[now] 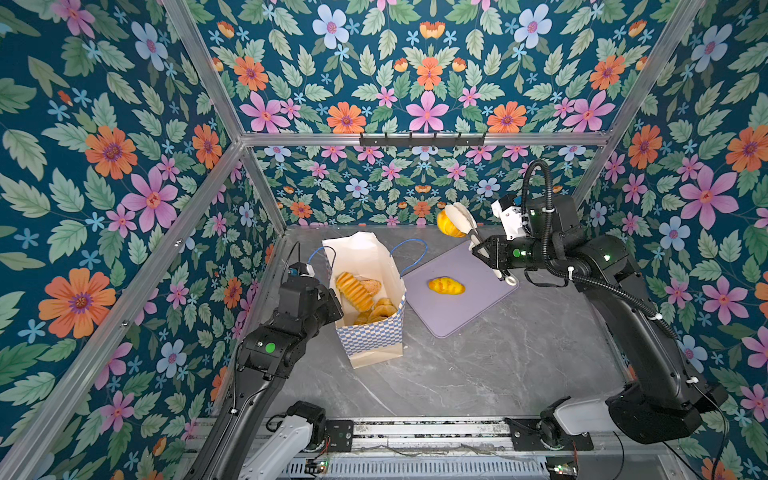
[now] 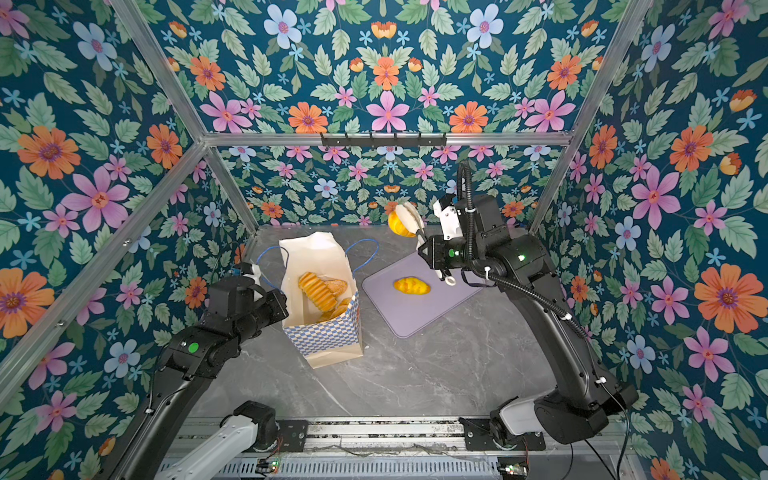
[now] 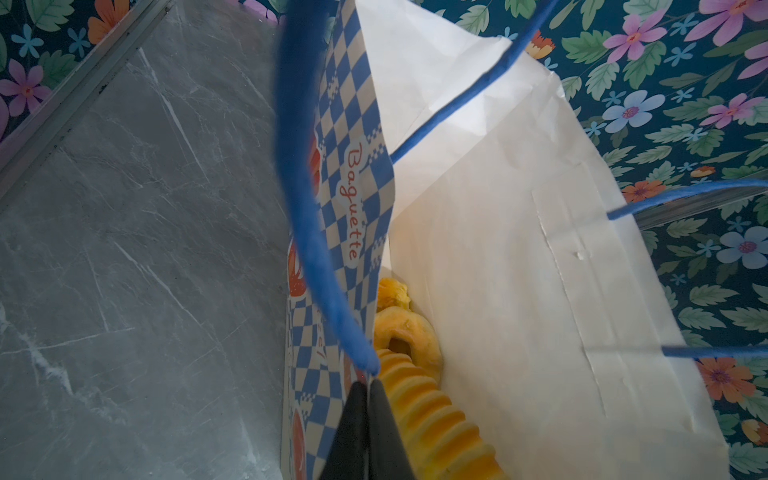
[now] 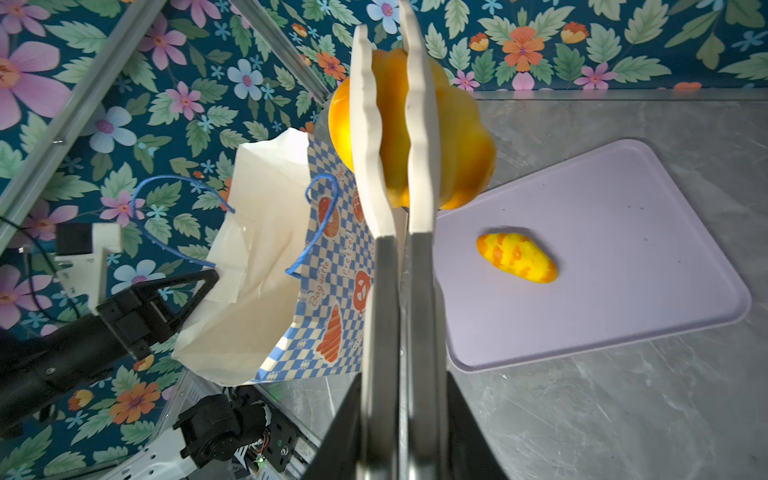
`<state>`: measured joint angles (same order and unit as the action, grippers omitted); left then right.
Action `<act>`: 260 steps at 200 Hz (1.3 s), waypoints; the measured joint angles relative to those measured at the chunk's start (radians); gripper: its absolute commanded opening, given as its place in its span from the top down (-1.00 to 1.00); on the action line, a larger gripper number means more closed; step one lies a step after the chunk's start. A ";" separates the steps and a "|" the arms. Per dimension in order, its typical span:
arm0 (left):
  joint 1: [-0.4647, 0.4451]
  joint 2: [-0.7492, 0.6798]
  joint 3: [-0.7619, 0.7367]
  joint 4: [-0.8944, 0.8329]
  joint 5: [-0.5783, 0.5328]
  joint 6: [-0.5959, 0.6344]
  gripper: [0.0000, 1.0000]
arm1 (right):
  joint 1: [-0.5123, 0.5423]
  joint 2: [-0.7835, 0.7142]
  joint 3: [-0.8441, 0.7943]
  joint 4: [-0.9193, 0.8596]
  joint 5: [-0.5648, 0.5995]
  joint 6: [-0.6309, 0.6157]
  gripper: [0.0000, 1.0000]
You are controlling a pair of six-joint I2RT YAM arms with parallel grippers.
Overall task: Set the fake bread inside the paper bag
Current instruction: 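Lift the orange striped bun with the tongs and carry it over the bag, then lower the bun into the bag and open the tongs to release it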
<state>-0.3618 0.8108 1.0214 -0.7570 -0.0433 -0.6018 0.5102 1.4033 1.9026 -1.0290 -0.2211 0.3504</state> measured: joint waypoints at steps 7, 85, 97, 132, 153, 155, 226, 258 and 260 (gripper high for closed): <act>0.000 -0.002 -0.001 0.001 0.000 0.000 0.86 | 0.016 0.000 0.009 0.003 -0.003 0.011 0.49; 0.000 -0.005 -0.006 0.002 0.000 -0.001 0.87 | 0.196 0.068 0.096 0.010 0.034 0.016 0.49; 0.000 -0.005 -0.008 0.003 0.000 -0.001 0.87 | 0.216 0.083 0.108 0.010 0.042 0.016 0.49; 0.000 -0.006 -0.013 0.009 0.000 -0.002 0.87 | 0.259 0.129 0.138 0.010 0.050 0.016 0.49; 0.000 -0.007 -0.016 0.010 0.002 -0.005 0.88 | 0.282 0.155 0.158 0.010 0.061 0.018 0.49; 0.000 -0.007 -0.016 0.010 0.004 -0.005 0.88 | 0.284 0.158 0.159 0.010 0.062 0.020 0.49; 0.001 -0.011 -0.024 0.024 0.011 -0.013 0.88 | 0.325 0.249 0.213 0.016 0.057 0.024 0.49; 0.001 -0.011 -0.026 0.024 0.011 -0.013 0.88 | 0.343 0.306 0.223 0.021 0.049 0.024 0.48; 0.001 -0.012 -0.026 0.024 0.011 -0.013 0.88 | 0.344 0.309 0.223 0.021 0.050 0.024 0.49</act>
<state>-0.3611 0.7990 0.9951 -0.7326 -0.0326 -0.6144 0.8543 1.7123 2.1258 -1.0084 -0.1711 0.3744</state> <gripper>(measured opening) 0.063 0.266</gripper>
